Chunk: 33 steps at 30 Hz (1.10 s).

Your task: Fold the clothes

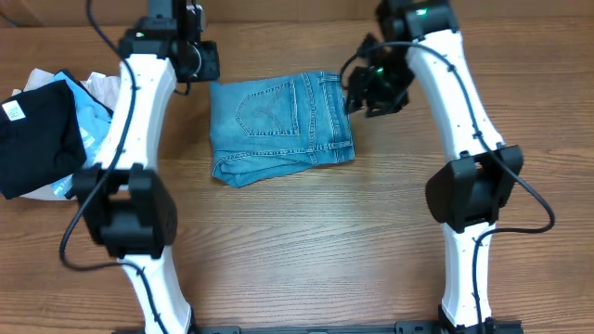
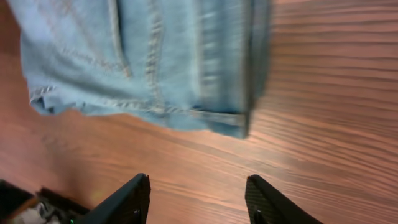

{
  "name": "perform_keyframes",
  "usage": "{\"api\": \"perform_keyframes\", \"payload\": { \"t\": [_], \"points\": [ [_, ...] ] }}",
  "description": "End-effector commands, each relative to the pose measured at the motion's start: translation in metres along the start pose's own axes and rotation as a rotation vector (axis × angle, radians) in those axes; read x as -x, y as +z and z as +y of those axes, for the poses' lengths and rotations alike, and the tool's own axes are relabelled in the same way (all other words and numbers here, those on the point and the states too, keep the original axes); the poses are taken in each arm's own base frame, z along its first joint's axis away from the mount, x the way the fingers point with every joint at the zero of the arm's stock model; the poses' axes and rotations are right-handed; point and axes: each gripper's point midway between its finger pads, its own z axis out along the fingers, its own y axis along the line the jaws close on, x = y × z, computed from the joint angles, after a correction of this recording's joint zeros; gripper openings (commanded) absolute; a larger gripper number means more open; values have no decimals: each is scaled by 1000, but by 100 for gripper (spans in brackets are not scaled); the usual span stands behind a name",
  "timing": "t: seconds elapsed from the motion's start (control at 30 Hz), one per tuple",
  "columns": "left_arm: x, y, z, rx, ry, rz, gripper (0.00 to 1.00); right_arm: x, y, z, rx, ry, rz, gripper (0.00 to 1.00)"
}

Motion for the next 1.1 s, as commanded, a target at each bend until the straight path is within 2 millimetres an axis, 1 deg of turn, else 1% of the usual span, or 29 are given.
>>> {"api": "perform_keyframes", "payload": {
  "t": [0.0, 0.07, 0.17, 0.23, 0.4, 0.5, 0.57, 0.6, 0.7, 0.77, 0.83, 0.87, 0.9, 0.93, 1.0, 1.07],
  "points": [
    [-9, 29, -4, -60, -1, 41, 40, -11, 15, 15, 1, -6, 50, 56],
    [-10, 45, -2, -61, 5, 40, 43, -20, 27, 19, -8, -11, 94, 56],
    [-13, 65, 1, -60, 4, 45, 46, -34, 45, 21, -22, -13, 158, 57],
    [-20, 77, 3, -58, -7, 70, 46, -39, 59, 20, -29, -15, 188, 57],
    [-57, 103, 12, -31, -24, 201, 48, -42, 103, 8, -33, -20, 206, 58],
    [-83, 111, 17, -17, -39, 296, 49, -39, 128, -2, -31, -24, 186, 58],
    [-101, 112, 19, -9, -50, 366, 51, -32, 141, -9, -39, -36, 151, 58],
    [-109, 110, 20, -5, -55, 401, 51, -29, 146, -13, -46, -40, 135, 60],
    [-140, 105, 22, 10, -71, 529, 40, -14, 155, -29, -112, -22, 63, 61],
    [-161, 98, 23, 20, -87, 623, 26, 0, 153, -44, -192, -2, -1, 63],
    [-185, 87, 21, 14, -110, 738, 21, 18, 149, -57, -254, 8, -78, 67],
    [-201, 78, 19, 14, -126, 813, 19, 30, 145, -61, -267, 6, -125, 69],
    [-208, 73, 19, 14, -132, 848, 19, 37, 143, -62, -268, 6, -151, 70],
    [-220, 65, 18, 18, -141, 904, 17, 45, 141, -65, -267, 9, -181, 72],
    [-236, 50, 16, 25, -144, 992, 11, 59, 134, -71, -257, 20, -231, 75],
    [-246, 40, 10, 0, -139, 1047, 9, 69, 125, -79, -253, 34, -264, 75]
  ]
}}
